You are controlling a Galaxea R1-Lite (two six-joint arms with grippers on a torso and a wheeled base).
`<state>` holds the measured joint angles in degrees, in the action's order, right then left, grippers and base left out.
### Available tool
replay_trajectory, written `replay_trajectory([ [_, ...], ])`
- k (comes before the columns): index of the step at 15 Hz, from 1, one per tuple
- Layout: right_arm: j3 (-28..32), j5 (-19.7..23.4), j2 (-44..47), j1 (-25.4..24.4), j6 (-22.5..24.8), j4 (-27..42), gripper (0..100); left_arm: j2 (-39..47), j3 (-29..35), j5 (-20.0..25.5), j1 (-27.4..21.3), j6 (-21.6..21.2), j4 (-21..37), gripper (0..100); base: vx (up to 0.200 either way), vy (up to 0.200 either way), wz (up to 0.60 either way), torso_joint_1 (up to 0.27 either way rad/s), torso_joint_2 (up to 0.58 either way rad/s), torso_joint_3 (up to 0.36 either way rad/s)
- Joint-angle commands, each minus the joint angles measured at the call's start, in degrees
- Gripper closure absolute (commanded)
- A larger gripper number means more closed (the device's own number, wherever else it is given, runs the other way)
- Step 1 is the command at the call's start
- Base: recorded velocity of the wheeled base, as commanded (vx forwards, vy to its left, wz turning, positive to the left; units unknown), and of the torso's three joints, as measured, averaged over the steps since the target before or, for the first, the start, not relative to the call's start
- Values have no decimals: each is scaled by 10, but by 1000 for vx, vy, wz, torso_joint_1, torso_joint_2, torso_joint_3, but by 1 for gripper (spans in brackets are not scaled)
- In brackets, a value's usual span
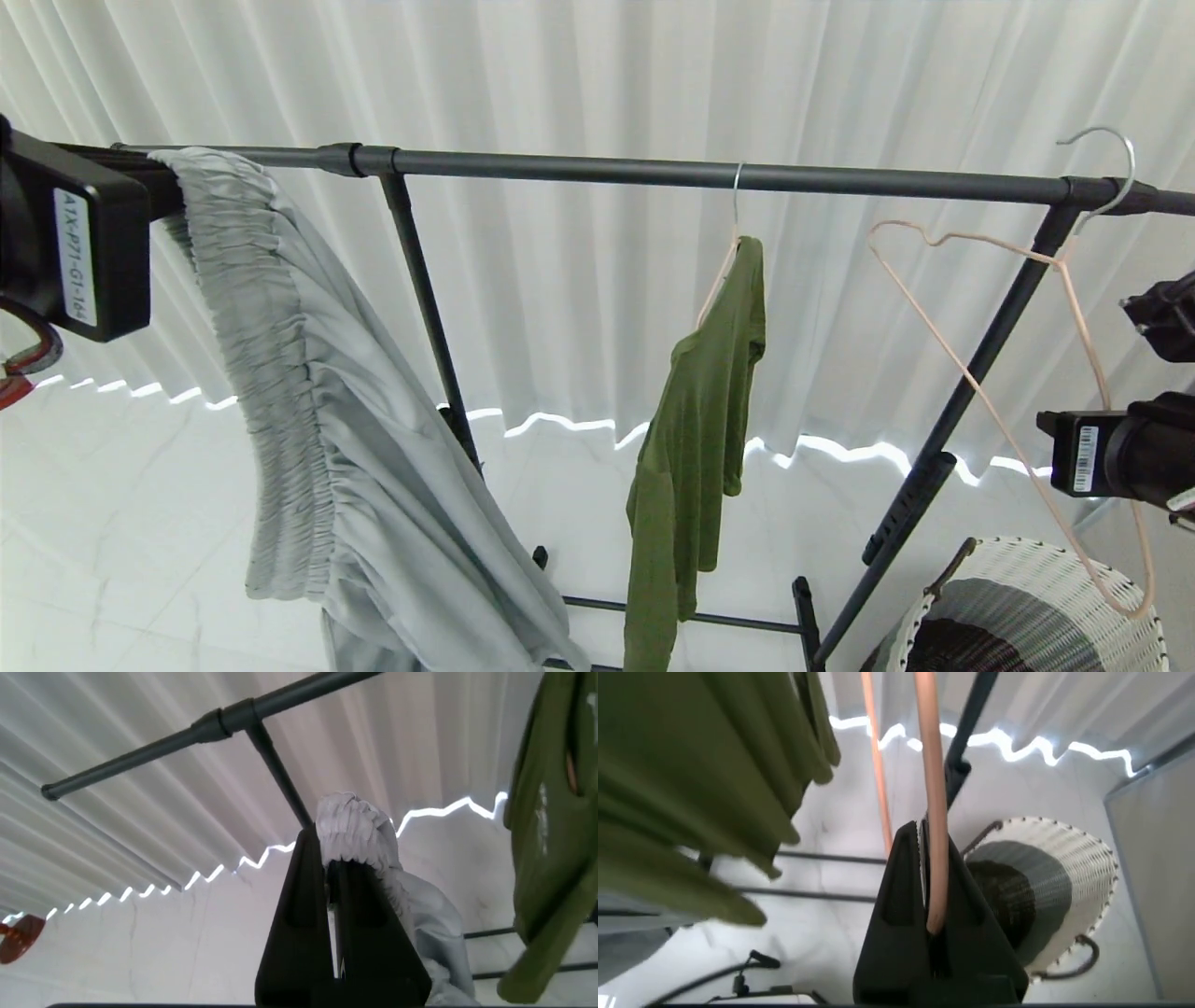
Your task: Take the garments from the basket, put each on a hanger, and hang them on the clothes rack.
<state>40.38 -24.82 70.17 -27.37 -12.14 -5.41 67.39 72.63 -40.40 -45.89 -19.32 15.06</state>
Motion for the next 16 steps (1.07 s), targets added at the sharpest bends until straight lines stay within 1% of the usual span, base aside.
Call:
replay_trajectory([
  [1,-16,0,-28,-1,7,-1,100,0,1,0,0,0,1,100,-200,0,0,-2,7,2],
  [3,-17,0,-33,-14,10,0,100,0,1,0,0,0,1,100,-200,0,0,5,2,0],
  [4,-16,0,-34,-30,10,0,100,0,-1,0,0,0,1,100,-200,0,0,2,-7,7],
  [7,-14,0,-33,-81,12,0,100,0,0,0,0,0,1,100,0,0,0,0,0,0],
  [11,-14,1,-30,-201,13,0,100,11,-12,-1,0,-2,1,100,0,0,0,0,0,0],
  [12,-14,1,-30,-239,13,0,100,22,-9,-3,3,-2,1,100,0,0,0,0,0,0],
  [13,-14,1,-28,-266,13,0,100,35,-5,-4,5,-2,1,100,0,0,0,0,0,0],
  [15,-14,1,-21,-336,13,0,100,77,16,-5,18,-1,0,100,0,0,0,0,0,0],
  [16,-13,1,-17,-356,13,-1,100,96,33,-6,30,-1,1,100,0,0,0,0,0,0],
])
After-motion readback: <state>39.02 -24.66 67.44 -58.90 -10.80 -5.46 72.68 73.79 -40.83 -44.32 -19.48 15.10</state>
